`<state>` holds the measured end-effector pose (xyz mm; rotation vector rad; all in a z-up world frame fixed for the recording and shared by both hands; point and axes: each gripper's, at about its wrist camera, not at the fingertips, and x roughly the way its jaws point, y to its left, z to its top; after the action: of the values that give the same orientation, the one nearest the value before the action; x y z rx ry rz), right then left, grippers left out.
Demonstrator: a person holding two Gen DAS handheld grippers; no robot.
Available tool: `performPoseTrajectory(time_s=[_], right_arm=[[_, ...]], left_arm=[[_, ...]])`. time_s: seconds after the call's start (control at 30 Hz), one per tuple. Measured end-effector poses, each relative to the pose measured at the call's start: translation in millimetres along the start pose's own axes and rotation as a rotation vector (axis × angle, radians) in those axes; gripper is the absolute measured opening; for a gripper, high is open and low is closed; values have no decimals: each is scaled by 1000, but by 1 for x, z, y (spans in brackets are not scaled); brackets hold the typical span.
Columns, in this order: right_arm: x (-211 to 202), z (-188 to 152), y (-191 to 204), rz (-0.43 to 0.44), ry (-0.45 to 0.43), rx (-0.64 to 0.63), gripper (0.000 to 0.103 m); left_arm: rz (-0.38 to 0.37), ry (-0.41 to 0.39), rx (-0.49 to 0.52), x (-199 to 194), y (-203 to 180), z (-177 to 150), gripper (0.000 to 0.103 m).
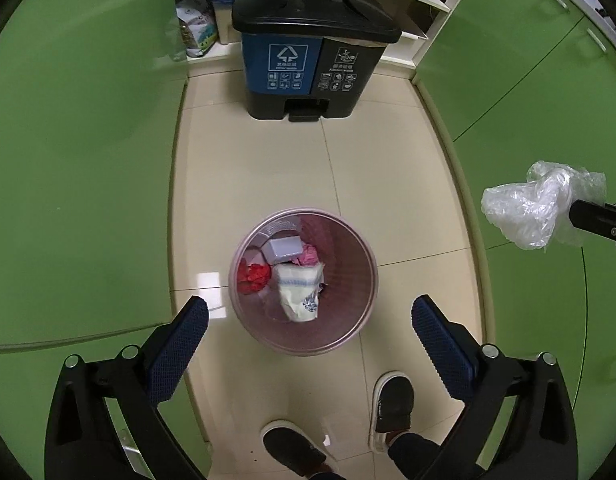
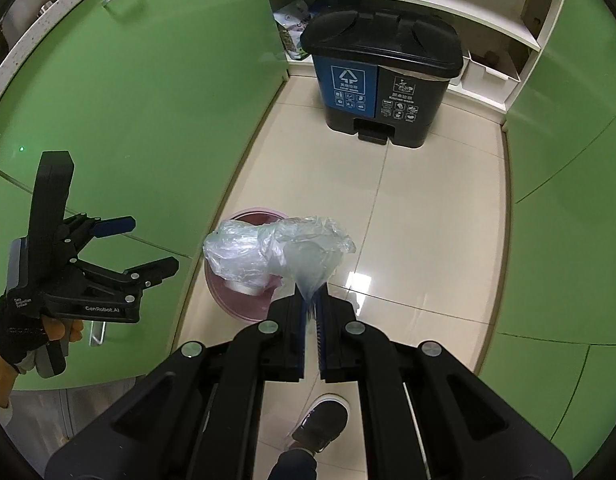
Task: Collect trash
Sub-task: 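Open the left gripper to drop the paper cup into the wastebasket, then open the right gripper to drop the plastic bag into the wastebasket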
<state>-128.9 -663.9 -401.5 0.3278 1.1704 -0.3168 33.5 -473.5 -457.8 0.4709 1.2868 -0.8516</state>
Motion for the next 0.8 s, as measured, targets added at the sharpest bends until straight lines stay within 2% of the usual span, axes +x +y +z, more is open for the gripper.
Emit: performPoseTrajectory(time_s=[0.4, 0.8], right_arm=[[6, 3, 20, 29, 7, -32, 4], [41, 20, 56, 97, 40, -102, 4]], left_arm=[[14, -12, -32, -14, 20, -6, 98], [7, -91, -128, -57, 52, -22, 98]])
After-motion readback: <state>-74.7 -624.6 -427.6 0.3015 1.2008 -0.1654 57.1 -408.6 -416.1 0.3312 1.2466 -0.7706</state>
